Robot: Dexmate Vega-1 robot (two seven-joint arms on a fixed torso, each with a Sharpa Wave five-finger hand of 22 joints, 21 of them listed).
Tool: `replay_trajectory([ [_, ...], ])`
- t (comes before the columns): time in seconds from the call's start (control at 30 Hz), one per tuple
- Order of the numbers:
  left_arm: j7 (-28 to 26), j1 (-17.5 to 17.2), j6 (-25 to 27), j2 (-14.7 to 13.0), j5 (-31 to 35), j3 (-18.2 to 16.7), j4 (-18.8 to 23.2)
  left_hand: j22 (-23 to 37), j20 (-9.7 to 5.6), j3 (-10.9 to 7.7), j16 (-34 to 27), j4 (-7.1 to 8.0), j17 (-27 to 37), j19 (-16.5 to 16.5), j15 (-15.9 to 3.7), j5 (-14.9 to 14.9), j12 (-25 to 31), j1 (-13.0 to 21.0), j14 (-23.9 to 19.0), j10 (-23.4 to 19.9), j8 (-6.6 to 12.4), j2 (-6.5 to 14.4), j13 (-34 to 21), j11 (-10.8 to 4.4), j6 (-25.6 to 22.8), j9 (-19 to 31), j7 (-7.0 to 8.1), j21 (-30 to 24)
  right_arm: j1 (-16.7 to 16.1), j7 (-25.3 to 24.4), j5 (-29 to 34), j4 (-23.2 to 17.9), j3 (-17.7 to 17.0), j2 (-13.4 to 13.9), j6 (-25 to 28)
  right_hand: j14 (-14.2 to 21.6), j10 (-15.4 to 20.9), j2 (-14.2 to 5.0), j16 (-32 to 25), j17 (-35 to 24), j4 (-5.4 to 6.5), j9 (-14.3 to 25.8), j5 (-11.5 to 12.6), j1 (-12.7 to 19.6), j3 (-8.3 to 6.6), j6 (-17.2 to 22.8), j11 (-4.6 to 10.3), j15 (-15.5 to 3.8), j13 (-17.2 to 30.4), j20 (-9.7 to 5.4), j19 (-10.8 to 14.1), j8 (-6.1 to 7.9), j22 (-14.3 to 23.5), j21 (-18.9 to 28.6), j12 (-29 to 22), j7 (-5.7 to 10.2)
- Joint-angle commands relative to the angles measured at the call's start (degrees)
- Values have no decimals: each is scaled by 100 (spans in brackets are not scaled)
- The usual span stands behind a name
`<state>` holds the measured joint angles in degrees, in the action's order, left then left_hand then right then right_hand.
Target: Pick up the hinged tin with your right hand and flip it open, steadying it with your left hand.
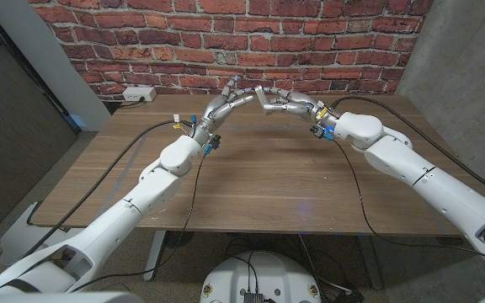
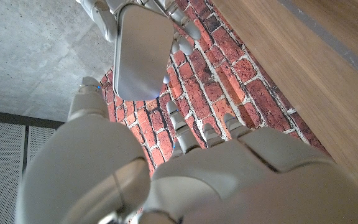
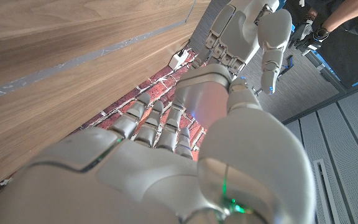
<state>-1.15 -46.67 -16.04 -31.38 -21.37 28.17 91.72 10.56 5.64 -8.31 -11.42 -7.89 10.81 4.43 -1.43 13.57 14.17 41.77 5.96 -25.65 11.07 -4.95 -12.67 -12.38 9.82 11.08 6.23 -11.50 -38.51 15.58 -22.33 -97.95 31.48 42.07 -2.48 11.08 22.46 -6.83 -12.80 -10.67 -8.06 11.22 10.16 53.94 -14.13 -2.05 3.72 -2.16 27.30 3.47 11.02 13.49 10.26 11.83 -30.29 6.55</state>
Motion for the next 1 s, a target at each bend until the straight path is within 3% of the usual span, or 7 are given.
replay_trajectory([
  [0.03,79,22,59,-19,-25,30,-16,7,41,8,-20,48,22,-34,-32,29,-20,20,-22,-45,57,-2,-24,5,1615,5,-16,-23,-46,-17,31,-111,-50,32,-88,44,924,-48,19,-14,-4,10,33,55,23,1,886,-709,26,8,-19,-35,17,-15,-23,16],
  [0.63,279,183,9,48,-51,119,-165,6,49,26,-51,77,23,-70,-57,54,21,45,-125,-186,78,40,-50,2,1528,3,-35,-35,1,67,53,-31,-23,17,-131,48,939,-49,20,-14,-7,11,35,68,30,41,887,-721,44,8,-20,-29,17,-18,-14,28],
  [1.0,204,334,-14,106,199,207,-266,6,40,27,-37,88,21,-65,-104,64,22,82,-119,-219,89,79,-64,3,1466,1,41,-32,-8,21,87,-51,-23,13,-109,45,961,-51,24,-14,-7,11,36,77,38,120,888,-728,61,2,-25,-8,17,-22,-9,64],
])
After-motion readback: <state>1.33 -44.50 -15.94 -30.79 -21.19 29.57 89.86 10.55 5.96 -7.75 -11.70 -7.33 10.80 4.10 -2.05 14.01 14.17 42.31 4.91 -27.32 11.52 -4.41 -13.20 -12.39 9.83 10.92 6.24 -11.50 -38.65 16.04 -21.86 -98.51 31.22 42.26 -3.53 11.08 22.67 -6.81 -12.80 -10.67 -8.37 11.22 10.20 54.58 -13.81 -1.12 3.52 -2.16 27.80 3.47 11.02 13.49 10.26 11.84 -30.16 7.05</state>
